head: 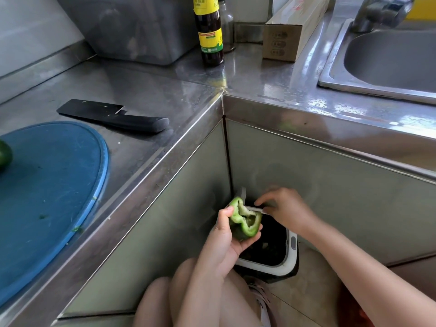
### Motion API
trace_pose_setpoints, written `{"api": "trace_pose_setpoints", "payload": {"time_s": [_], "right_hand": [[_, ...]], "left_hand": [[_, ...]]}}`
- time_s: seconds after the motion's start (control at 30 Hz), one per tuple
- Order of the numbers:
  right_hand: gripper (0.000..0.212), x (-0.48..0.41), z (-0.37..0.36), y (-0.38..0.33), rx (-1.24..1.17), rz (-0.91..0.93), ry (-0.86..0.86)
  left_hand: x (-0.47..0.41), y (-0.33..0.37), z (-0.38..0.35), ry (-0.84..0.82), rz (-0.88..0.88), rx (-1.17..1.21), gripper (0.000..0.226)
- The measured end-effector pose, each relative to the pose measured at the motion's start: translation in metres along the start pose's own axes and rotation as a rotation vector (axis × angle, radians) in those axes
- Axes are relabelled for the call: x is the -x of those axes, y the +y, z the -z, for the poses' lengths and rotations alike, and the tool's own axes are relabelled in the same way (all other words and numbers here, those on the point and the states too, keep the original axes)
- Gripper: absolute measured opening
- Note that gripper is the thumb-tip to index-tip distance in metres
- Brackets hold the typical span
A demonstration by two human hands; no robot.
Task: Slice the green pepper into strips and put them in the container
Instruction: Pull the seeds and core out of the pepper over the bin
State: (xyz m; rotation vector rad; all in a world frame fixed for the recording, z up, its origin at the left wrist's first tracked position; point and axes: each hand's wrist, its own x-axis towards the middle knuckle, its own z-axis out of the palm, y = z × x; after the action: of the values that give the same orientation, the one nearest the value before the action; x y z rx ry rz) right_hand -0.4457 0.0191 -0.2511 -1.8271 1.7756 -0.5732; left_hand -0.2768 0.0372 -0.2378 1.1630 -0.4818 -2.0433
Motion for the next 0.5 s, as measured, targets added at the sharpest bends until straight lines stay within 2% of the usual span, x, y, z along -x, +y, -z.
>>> {"api": "trace_pose_setpoints", "payload": {"time_s": [0.1, 0.23, 0.5], "right_hand": [[0.026, 0.003, 0.005, -0.008, -0.049, -0.001, 0.107], [0.032, 0.01, 0.009, -0.025, -0.005, 0.166, 0.013], [0.023, 0.005, 0.012, -0.028, 0.22, 0.231, -0.04]], "left_hand": [[0.0, 0.001, 0.001, 0.01, -0.003, 0.043, 0.031], [0.002, 0.001, -0.001, -0.047, -0.017, 0.026, 0.032], [0.007, 0.0, -0.003, -0.141, -0.028, -0.135, 0.034]]}}
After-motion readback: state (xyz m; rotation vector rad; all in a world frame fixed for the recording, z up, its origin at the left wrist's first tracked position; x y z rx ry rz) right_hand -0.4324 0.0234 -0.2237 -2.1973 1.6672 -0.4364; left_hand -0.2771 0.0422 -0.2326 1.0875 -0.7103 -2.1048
